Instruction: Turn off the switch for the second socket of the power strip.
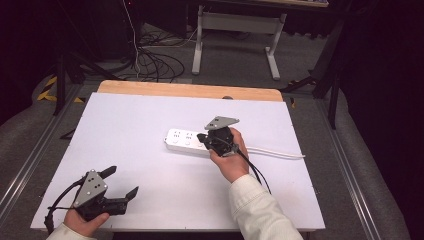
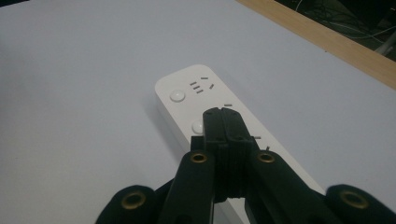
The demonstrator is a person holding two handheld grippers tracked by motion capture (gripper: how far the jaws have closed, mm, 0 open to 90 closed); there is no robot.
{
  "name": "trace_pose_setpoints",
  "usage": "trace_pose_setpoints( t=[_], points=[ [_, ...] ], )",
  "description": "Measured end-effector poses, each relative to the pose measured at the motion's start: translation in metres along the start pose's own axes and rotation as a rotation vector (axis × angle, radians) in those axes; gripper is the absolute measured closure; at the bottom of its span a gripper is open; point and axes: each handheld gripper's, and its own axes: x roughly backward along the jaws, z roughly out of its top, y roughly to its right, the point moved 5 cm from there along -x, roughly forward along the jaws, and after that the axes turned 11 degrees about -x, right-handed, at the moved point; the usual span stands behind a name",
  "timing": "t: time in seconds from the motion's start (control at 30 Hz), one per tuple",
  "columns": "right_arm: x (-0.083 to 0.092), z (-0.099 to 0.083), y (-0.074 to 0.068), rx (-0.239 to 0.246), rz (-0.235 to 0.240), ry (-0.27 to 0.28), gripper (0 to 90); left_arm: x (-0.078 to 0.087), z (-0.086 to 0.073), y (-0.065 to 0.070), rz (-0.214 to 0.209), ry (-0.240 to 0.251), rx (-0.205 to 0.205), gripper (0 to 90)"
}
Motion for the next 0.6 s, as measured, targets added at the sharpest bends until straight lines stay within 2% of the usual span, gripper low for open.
trace_pose_setpoints(
  t=[0.13,0.2,0.23,0.27,0.3,0.33,0.47,0.6],
  points=[
    [0.002,0.0,-0.001,0.005,0.006,0.001,90.0,0.0,0.0,0.0,0.0,0.001,0.0,9.4],
    [0.003,0.0,-0.002,0.004,0.026,-0.003,90.0,0.0,0.0,0.0,0.002,0.0,-0.002,9.4],
    [0.005,0.0,-0.002,0.013,0.029,-0.004,83.5,0.001,0.0,0.0,0.004,0.0,-0.006,9.4],
    [0.005,0.0,-0.002,0.013,0.029,-0.004,83.5,0.001,0.0,0.0,0.002,0.001,-0.003,9.4],
    [0.008,0.0,-0.003,0.029,0.027,-0.008,76.2,0.001,0.0,0.0,0.002,0.002,-0.003,9.4],
    [0.008,0.0,-0.003,0.029,0.027,-0.008,76.2,0.001,0.0,0.0,0.002,0.003,-0.001,9.4],
    [0.019,0.001,-0.005,0.038,0.029,0.01,64.1,0.001,0.0,0.0,0.004,0.001,-0.006,9.4],
    [0.034,0.004,-0.007,0.018,0.051,0.031,56.4,0.001,0.0,0.0,0.004,0.0,-0.005,9.4]
  ],
)
